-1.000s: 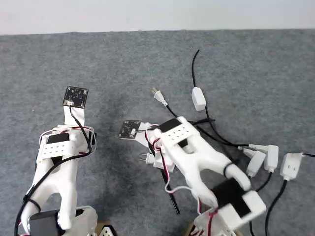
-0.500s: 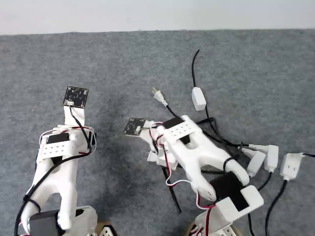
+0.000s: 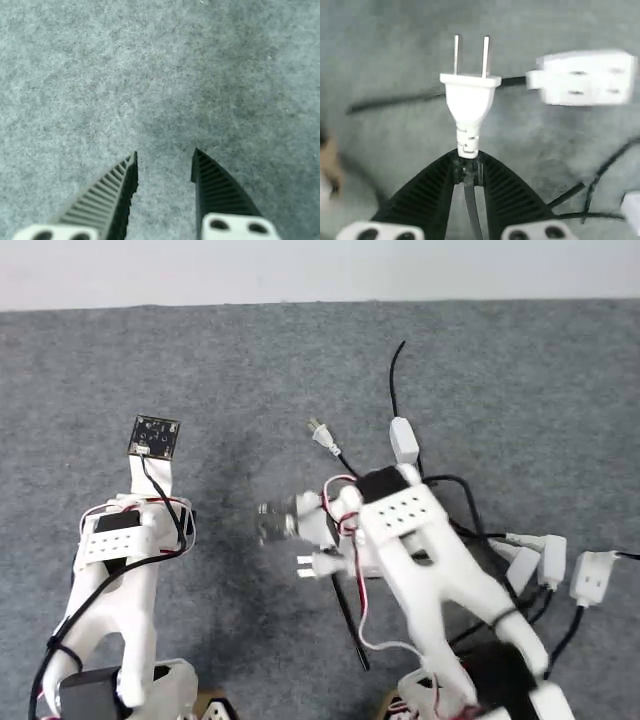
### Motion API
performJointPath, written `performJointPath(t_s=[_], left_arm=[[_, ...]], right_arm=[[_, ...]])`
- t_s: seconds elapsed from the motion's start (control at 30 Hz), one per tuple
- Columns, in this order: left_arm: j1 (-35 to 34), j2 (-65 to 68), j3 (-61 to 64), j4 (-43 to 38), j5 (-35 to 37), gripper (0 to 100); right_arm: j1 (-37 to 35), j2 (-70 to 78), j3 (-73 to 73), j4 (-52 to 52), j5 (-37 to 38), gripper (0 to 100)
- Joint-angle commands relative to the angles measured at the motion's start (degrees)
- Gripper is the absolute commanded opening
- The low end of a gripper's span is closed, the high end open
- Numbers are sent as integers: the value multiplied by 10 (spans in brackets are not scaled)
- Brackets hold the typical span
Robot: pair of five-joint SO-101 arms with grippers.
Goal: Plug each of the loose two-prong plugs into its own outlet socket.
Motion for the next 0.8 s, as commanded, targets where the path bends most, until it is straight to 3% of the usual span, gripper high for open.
performJointPath(t_s=[0.0, 0.1, 0.2, 0.33, 0.43, 0.6, 0.67, 0.77], left_arm=[[-5, -3, -13, -12, -6, 170], [-5, -3, -13, -11, -6, 170], [-12, -3, -13, -11, -6, 170], [-13, -3, -13, -12, -6, 170], [-13, -3, -13, -12, -6, 170], [-13, -3, -13, -12, -6, 170], [-13, -3, -13, -11, -6, 170], [-13, -3, -13, -11, -6, 170]], right_arm=[[41, -65, -45, 120, 281, 9], [78, -61, -36, 143, 387, 9], [99, -29, -4, 72, 388, 20], [105, 25, 5, -42, 256, 178], [92, 62, -13, -52, 225, 278], [94, 117, -61, -53, 212, 215], [93, 124, -83, -52, 138, 193], [80, 123, -118, -51, -51, 169]])
